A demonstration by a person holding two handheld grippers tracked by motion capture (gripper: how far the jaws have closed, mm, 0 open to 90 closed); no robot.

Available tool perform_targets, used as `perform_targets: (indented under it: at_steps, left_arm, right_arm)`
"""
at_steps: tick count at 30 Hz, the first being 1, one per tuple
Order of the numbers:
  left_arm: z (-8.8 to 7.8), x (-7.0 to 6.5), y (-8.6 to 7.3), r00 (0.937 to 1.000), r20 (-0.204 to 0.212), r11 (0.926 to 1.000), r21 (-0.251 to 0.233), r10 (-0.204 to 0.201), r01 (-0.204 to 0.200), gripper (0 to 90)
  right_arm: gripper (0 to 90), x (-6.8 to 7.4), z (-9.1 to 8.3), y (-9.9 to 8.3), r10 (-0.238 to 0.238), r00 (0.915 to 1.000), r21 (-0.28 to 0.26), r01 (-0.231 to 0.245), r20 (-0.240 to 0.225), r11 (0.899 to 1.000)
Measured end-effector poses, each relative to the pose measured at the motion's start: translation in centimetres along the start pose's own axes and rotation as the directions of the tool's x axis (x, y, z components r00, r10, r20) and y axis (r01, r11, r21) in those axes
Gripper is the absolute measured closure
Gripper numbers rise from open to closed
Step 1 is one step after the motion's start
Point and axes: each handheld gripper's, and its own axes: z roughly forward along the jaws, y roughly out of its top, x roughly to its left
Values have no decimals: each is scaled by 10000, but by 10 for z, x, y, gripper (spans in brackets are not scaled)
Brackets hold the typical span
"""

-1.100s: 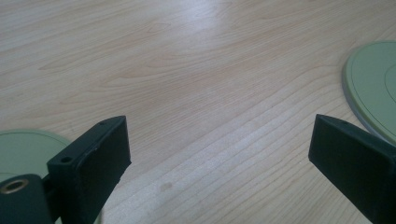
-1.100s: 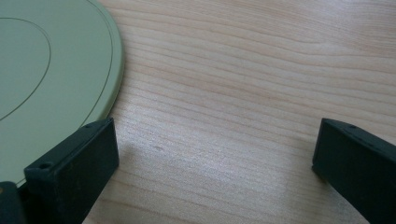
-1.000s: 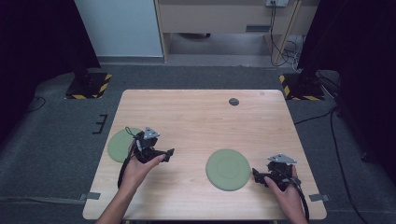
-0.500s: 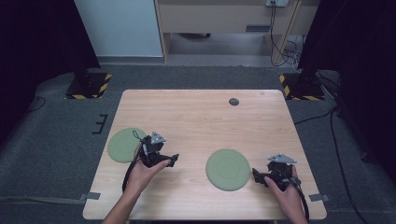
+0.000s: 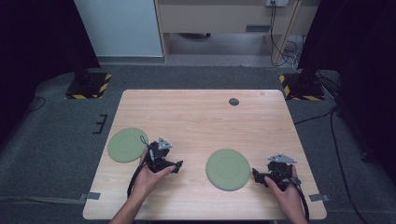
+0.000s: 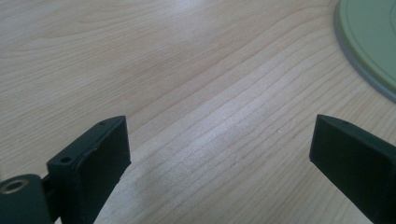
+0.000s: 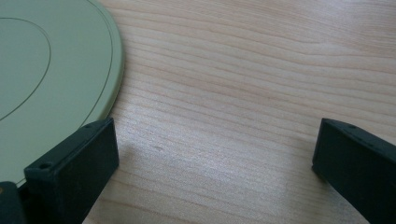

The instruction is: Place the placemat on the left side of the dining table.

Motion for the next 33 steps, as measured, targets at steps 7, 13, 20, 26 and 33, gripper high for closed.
perform_targets:
  at_steps: [7, 13, 20, 26, 33]
  left_arm:
    - [19, -8, 0, 10000, 32, 9999, 140, 35, -36, 41]
    - [28, -13, -2, 9999, -100, 10000, -27, 52, -52, 38]
    - [32, -17, -4, 9998, -186, 9989, -469, -63, 54, 11]
    - [32, -19, -5, 9994, -324, 9987, -507, -120, 103, 6]
    - [31, -21, -6, 9981, -505, 9982, -492, -357, 332, 0]
  right_arm:
    - [9, 0, 0, 0, -11, 10000, -2, 11, 1, 10000]
    - [8, 0, 0, 0, -16, 10000, -4, 16, 4, 10000]
    - [8, 0, 0, 0, -16, 10000, -2, 16, 2, 10000]
    - [9, 0, 0, 0, 1, 10000, -1, -1, 6, 10000]
    - [9, 1, -1, -1, -23, 10000, 9, 23, -43, 10000]
